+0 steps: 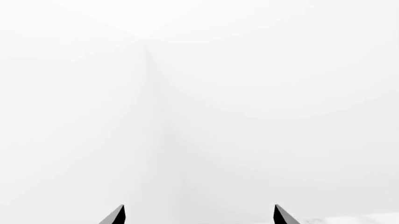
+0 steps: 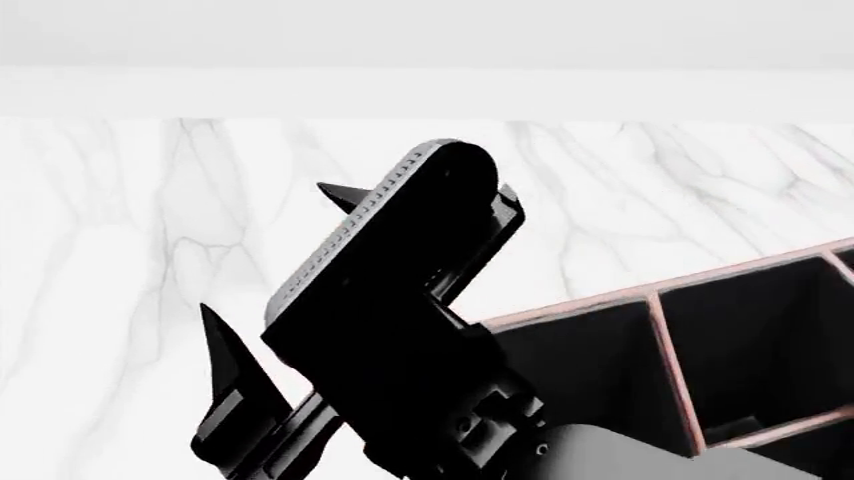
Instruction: Pick up the book and place it in the left compartment of the caddy.
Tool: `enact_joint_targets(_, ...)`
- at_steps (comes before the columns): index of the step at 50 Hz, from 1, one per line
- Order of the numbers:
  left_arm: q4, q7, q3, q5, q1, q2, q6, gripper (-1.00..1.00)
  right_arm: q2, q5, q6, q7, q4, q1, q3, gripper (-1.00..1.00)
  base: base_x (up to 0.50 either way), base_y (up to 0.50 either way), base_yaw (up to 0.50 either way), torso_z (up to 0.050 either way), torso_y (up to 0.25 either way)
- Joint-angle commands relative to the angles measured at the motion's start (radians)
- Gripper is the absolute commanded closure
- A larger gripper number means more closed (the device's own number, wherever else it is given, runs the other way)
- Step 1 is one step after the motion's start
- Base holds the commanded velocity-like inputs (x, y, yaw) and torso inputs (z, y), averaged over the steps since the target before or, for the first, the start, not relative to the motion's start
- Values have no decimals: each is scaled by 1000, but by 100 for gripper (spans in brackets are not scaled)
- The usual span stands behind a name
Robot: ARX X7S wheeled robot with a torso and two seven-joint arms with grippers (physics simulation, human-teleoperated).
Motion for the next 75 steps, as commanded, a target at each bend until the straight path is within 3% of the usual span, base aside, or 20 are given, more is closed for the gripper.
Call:
enact_joint_targets(1, 0, 4, -2, 0, -5, 0, -5, -100, -42, -32, -23, -219, 66, 54, -76, -100, 0, 0, 0, 0, 0)
enact_joint_targets(12, 0, 5, -5, -2, -6, 0, -8, -100, -51, 46, -56, -404, 101, 68, -87, -100, 0, 0, 0, 0, 0)
enact_joint_targets(30, 0, 7, -2, -2, -12, 0, -15, -100, -24, 60, -118, -562, 39, 66, -105, -100, 0, 0, 0, 0, 0)
enact_joint_targets(51, 0, 4, -3, -4, -8, 0, -11, -100, -58, 11, -63, -541, -6, 85, -170, -100, 0, 0, 0, 0, 0)
enact_joint_targets(75, 0, -2, -15, -17, 6, 0, 2, -100, -67, -108, -142, -524, -27, -65, -259, -100, 0, 0, 0, 0, 0)
